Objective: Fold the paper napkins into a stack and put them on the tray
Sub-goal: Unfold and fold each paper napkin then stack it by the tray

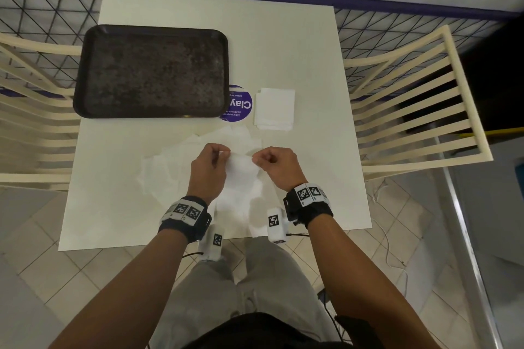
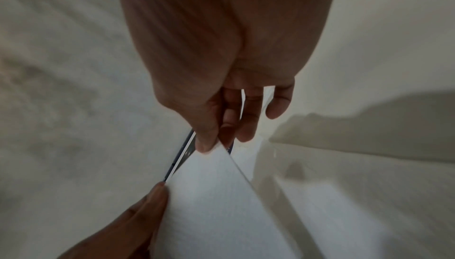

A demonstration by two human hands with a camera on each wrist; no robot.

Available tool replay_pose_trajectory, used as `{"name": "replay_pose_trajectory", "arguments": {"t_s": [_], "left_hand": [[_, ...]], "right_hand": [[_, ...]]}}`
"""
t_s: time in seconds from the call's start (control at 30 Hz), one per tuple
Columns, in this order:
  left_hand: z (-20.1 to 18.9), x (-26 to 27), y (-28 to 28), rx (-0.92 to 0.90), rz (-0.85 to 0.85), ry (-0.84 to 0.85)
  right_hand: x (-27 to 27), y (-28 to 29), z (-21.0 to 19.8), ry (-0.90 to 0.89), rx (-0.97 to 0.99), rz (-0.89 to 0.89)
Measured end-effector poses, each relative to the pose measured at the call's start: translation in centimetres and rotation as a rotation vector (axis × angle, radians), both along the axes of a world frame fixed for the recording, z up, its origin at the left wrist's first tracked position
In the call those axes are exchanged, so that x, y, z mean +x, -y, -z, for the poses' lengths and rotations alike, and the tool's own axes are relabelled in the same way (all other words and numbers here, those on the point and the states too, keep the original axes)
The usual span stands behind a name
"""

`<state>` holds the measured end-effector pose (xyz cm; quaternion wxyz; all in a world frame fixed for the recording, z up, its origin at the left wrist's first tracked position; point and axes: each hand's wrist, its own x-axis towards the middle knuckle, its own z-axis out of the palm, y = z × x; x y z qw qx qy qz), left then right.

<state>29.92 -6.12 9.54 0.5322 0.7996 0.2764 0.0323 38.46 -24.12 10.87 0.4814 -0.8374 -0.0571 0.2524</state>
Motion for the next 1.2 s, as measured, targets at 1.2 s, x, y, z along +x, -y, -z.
{"name": "replay_pose_trajectory", "arguments": {"t_s": [1.2], "left_hand": [[3.5, -0.6, -2.0, -0.057, -0.045, -0.316]], "right_hand": [[16.7, 0.4, 3.0, 0.053, -0.411, 0.221]]}}
